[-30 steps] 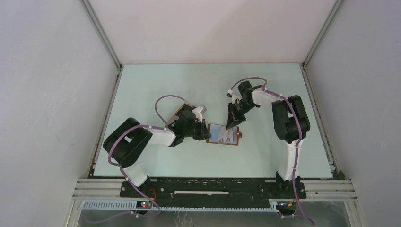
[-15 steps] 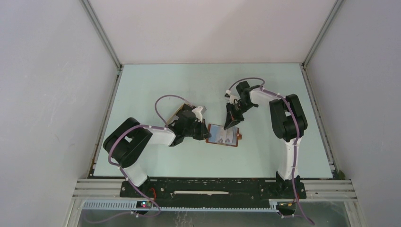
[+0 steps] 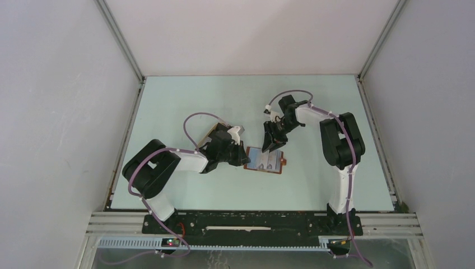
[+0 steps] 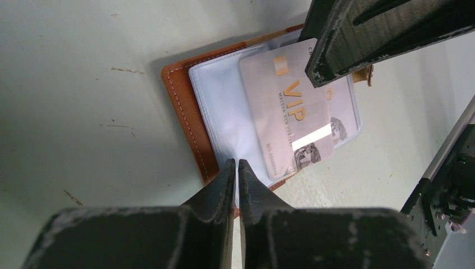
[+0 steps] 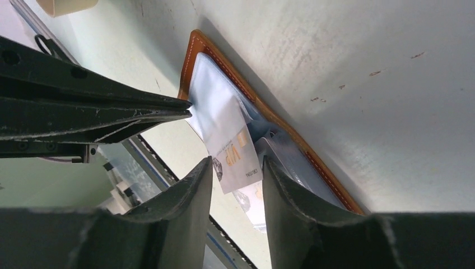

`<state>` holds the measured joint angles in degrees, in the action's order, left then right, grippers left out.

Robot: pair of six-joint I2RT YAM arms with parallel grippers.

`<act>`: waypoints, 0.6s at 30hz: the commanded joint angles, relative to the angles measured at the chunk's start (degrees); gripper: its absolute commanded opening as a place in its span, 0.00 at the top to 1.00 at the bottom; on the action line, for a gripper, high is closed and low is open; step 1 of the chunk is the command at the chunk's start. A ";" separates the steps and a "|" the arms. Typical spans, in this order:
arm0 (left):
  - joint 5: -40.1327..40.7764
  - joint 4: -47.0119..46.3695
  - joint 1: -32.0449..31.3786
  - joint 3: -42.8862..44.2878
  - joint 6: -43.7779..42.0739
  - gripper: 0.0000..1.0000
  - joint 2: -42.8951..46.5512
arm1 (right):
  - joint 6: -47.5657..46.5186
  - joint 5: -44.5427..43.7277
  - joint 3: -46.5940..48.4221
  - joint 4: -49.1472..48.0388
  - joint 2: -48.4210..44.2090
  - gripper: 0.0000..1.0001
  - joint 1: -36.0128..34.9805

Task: Put the credit cards into the card holder
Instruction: Insert the credit card into the card holder.

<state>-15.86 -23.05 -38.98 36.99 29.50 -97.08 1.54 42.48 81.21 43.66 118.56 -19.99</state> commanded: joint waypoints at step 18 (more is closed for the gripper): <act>-0.52 0.37 0.39 -0.19 -0.24 0.91 -0.19 | -35.74 -7.43 -14.09 -8.39 -23.76 0.92 -5.64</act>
<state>-16.27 -23.14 -38.92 36.99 29.52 -97.08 -17.39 34.72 72.40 40.16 101.82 -21.69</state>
